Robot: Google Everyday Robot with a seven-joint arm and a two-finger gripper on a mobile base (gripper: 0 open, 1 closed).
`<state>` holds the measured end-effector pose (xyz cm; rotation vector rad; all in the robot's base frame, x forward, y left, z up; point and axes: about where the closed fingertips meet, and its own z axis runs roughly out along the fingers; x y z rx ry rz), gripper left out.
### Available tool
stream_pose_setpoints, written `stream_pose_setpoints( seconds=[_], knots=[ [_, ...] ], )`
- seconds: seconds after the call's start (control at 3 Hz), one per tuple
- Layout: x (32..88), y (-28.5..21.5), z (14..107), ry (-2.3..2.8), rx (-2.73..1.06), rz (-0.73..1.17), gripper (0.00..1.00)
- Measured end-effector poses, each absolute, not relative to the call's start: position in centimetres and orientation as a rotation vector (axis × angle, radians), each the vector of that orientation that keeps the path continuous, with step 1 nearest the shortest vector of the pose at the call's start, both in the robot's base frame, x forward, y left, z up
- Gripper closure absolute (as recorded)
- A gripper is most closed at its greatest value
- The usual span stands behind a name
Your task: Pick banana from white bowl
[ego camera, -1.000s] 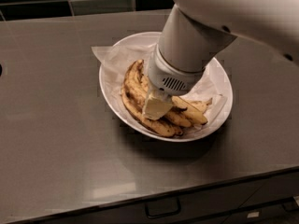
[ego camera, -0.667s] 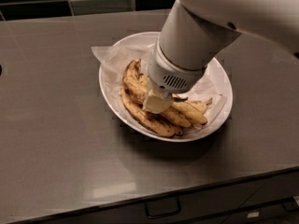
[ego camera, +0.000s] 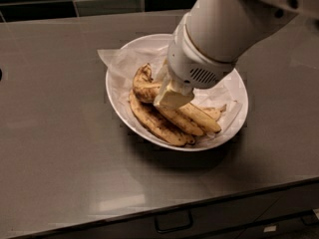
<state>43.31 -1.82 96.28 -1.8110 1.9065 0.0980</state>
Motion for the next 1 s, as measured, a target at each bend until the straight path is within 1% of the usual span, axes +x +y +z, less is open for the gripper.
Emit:
stream_pose_setpoints(
  seconds=[1.0],
  knots=[
    [41.9,-1.8,101.0,1.629,-1.840,0.193,1.00]
  ],
)
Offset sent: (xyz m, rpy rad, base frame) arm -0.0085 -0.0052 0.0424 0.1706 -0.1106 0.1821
